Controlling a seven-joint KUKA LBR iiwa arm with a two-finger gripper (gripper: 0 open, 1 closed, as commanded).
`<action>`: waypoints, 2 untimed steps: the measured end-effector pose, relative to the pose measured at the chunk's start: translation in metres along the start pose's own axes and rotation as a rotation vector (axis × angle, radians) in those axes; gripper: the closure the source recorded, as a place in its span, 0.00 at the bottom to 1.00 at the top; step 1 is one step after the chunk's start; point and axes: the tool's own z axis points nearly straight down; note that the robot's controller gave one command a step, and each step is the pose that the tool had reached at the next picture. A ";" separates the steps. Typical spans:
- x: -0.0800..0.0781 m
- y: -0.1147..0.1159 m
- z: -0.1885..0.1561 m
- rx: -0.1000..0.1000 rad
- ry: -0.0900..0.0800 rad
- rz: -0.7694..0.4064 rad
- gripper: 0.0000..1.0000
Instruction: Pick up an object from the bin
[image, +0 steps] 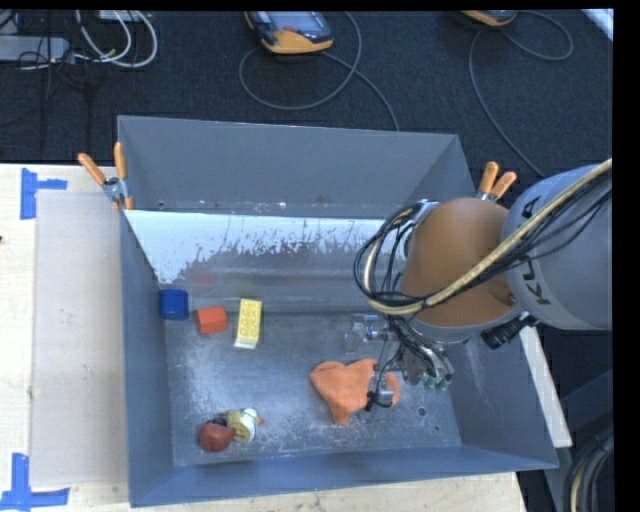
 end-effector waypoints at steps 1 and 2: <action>-0.002 0.000 -0.004 0.000 -0.008 0.001 0.00; -0.005 -0.010 0.045 0.000 -0.009 -0.015 0.00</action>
Offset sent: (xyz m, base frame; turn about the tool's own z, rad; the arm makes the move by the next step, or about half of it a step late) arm 0.0031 -0.0175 -0.0771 -0.0267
